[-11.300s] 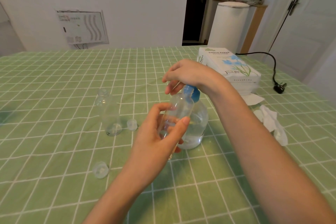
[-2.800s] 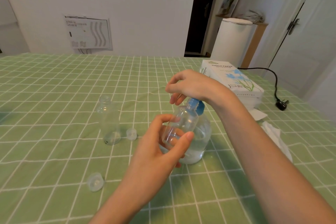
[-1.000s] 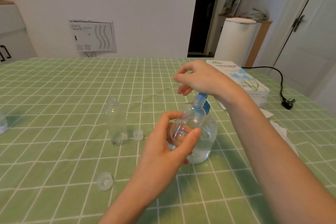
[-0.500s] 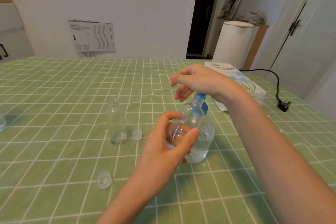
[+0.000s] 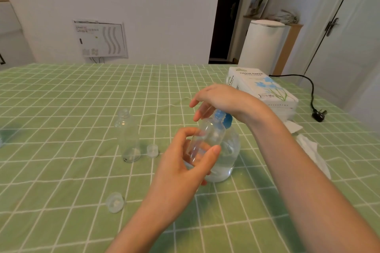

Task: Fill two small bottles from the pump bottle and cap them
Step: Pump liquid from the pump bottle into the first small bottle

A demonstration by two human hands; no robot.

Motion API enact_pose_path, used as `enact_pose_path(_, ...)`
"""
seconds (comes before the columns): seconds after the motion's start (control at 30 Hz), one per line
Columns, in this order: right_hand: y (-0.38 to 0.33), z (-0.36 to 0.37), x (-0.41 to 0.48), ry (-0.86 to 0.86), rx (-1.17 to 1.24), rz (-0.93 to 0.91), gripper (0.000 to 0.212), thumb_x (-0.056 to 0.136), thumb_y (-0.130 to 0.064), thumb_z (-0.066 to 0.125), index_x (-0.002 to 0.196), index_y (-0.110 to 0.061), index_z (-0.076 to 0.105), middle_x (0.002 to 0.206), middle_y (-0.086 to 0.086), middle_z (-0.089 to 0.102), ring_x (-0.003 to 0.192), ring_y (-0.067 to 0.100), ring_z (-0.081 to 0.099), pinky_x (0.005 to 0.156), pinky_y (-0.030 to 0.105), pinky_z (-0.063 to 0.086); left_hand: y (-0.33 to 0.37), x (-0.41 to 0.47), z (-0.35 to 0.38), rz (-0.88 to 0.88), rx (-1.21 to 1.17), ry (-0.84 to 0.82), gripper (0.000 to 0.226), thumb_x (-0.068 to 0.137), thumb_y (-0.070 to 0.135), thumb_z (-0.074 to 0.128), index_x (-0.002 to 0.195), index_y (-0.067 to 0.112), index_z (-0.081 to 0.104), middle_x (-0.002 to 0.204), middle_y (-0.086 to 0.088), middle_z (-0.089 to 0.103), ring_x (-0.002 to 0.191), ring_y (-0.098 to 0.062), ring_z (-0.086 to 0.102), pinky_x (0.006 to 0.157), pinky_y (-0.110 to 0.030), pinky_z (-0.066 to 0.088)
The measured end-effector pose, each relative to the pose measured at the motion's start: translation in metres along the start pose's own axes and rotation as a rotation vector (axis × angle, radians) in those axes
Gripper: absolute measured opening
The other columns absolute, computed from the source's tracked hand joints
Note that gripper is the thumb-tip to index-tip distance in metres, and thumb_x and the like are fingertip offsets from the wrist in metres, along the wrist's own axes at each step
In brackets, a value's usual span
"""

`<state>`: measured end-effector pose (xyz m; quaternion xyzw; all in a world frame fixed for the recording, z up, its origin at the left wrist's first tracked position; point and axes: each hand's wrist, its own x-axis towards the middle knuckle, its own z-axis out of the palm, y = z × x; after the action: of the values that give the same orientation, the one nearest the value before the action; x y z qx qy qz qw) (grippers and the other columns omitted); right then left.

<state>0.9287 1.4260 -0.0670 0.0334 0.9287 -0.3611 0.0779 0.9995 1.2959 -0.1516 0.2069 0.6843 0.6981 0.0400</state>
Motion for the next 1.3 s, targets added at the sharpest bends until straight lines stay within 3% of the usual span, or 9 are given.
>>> enact_pose_path(0.1, 0.001, 0.001, 0.001, 0.003, 0.000, 0.016, 0.028, 0.097, -0.020, 0.039, 0.110, -0.013, 0.063, 0.083, 0.002, 0.069, 0.086, 0.018, 0.055, 0.068, 0.027, 0.040, -0.002, 0.000, 0.000, 0.003, 0.008, 0.005, 0.038, 0.065, 0.051, 0.062, 0.099, 0.036, 0.055, 0.078, 0.011, 0.067, 0.062, -0.004, 0.061, 0.050, -0.014, 0.048)
enact_pose_path(0.27, 0.000, -0.002, 0.001, 0.013, 0.015, -0.004, 0.028, 0.095, -0.024, 0.046, 0.110, -0.010, 0.064, 0.086, 0.006, 0.072, 0.085, 0.022, 0.059, 0.096, 0.042, 0.046, 0.000, 0.000, 0.001, 0.007, 0.001, 0.007, 0.039, 0.064, 0.052, 0.062, 0.099, 0.035, 0.056, 0.074, 0.012, 0.067, 0.060, -0.003, 0.061, 0.048, -0.013, 0.046)
enact_pose_path(0.4, -0.004, -0.009, 0.001, 0.050, -0.001, -0.021, 0.028, 0.093, -0.033, 0.049, 0.109, -0.015, 0.063, 0.085, 0.001, 0.074, 0.106, 0.025, 0.064, 0.094, 0.041, 0.045, 0.002, 0.001, 0.001, 0.019, -0.002, 0.006, 0.038, 0.065, 0.050, 0.062, 0.099, 0.035, 0.056, 0.075, 0.009, 0.067, 0.061, -0.005, 0.060, 0.048, -0.013, 0.046)
enact_pose_path(0.67, -0.003, -0.005, 0.001, 0.014, 0.041, -0.021, 0.028, 0.094, -0.024, 0.047, 0.108, -0.011, 0.067, 0.087, 0.006, 0.073, 0.095, 0.023, 0.064, 0.099, 0.043, 0.046, 0.002, 0.001, 0.001, 0.021, 0.009, 0.007, 0.038, 0.065, 0.051, 0.062, 0.100, 0.035, 0.056, 0.077, 0.008, 0.067, 0.063, -0.006, 0.061, 0.049, -0.014, 0.047)
enact_pose_path(0.73, -0.001, -0.004, 0.001, 0.008, 0.033, -0.019, 0.027, 0.094, -0.023, 0.047, 0.106, -0.010, 0.067, 0.087, 0.007, 0.073, 0.090, 0.022, 0.063, 0.094, 0.041, 0.047, 0.001, 0.001, 0.000, 0.016, 0.009, 0.010, 0.039, 0.065, 0.051, 0.062, 0.099, 0.034, 0.057, 0.074, 0.010, 0.067, 0.061, -0.005, 0.061, 0.048, -0.013, 0.046)
enact_pose_path(0.8, 0.001, -0.001, 0.001, -0.004, 0.020, -0.005, 0.024, 0.094, -0.023, 0.046, 0.101, -0.012, 0.066, 0.086, 0.007, 0.072, 0.088, 0.022, 0.062, 0.074, 0.036, 0.051, -0.001, 0.000, 0.000, 0.009, 0.009, 0.008, 0.039, 0.065, 0.051, 0.062, 0.099, 0.032, 0.057, 0.070, 0.011, 0.065, 0.059, -0.004, 0.059, 0.047, -0.012, 0.045)
enact_pose_path(0.83, 0.002, 0.000, 0.001, -0.008, 0.014, 0.004, 0.022, 0.094, -0.023, 0.046, 0.098, -0.013, 0.065, 0.085, 0.006, 0.071, 0.088, 0.022, 0.061, 0.061, 0.032, 0.047, -0.002, 0.000, 0.001, 0.006, 0.006, 0.008, 0.039, 0.065, 0.050, 0.062, 0.099, 0.032, 0.057, 0.070, 0.011, 0.065, 0.059, -0.004, 0.059, 0.046, -0.012, 0.045)
enact_pose_path(0.9, 0.003, 0.001, 0.001, -0.008, -0.001, 0.012, 0.022, 0.094, -0.024, 0.045, 0.096, -0.015, 0.065, 0.083, 0.004, 0.071, 0.087, 0.021, 0.061, 0.054, 0.027, 0.035, -0.003, 0.000, 0.001, -0.001, 0.001, 0.014, 0.037, 0.065, 0.049, 0.063, 0.098, 0.033, 0.057, 0.073, 0.009, 0.065, 0.059, -0.005, 0.059, 0.046, -0.012, 0.045)
enact_pose_path(1.3, -0.002, -0.005, 0.002, 0.041, 0.004, -0.016, 0.027, 0.092, -0.028, 0.048, 0.104, -0.011, 0.066, 0.087, 0.009, 0.075, 0.093, 0.026, 0.066, 0.095, 0.040, 0.047, 0.001, 0.001, 0.002, 0.025, 0.015, 0.024, 0.038, 0.064, 0.051, 0.062, 0.099, 0.036, 0.055, 0.077, 0.013, 0.068, 0.061, -0.007, 0.061, 0.048, -0.013, 0.047)
